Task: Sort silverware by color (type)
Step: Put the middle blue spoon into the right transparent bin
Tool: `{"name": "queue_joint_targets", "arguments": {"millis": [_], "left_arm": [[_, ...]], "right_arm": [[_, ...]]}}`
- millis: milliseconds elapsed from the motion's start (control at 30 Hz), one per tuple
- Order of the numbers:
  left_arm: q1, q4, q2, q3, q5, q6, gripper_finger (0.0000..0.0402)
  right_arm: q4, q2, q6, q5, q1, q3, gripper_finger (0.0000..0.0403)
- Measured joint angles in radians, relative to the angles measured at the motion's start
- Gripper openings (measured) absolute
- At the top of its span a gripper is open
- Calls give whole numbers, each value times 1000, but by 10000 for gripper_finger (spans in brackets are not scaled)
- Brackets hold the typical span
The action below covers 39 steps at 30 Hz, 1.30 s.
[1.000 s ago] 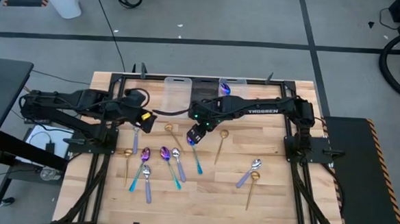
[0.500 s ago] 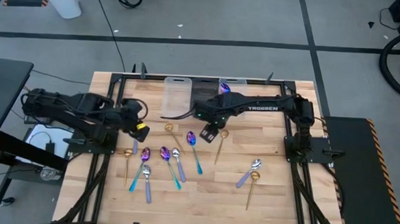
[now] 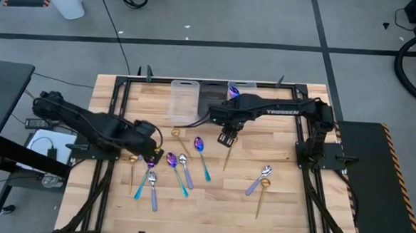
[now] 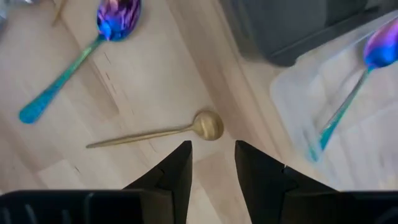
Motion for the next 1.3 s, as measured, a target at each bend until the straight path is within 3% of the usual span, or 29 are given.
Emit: {"name": "queue_joint_targets", "arguments": {"millis": [300,433,600,800,933,1133,1300], "left_arm": [[-27,26,112,0,3,1,141],[-27,245,113,-85,26,-17,141],[-37,490,114,-241,52,-204,141],[-29,536,114,-327,36,-426,141],[-11,535,151,-309,35,-468,141],[3,528,313,-199,32,-481,141],[-19,520,410,-157,12,-617,141]], "right_arm": [[103,-144,-32,-2,-18,0,126],[144,-200,-25,33,-23,0,125],[152,-254,-22,85,-23,0,124],[150,-297,-23,85,-23,0,124],[140,-299,-31,83,-23,0,124],[120,-299,-57,81,-22,0,124],[101,-311,-80,81,-20,0,124]]}}
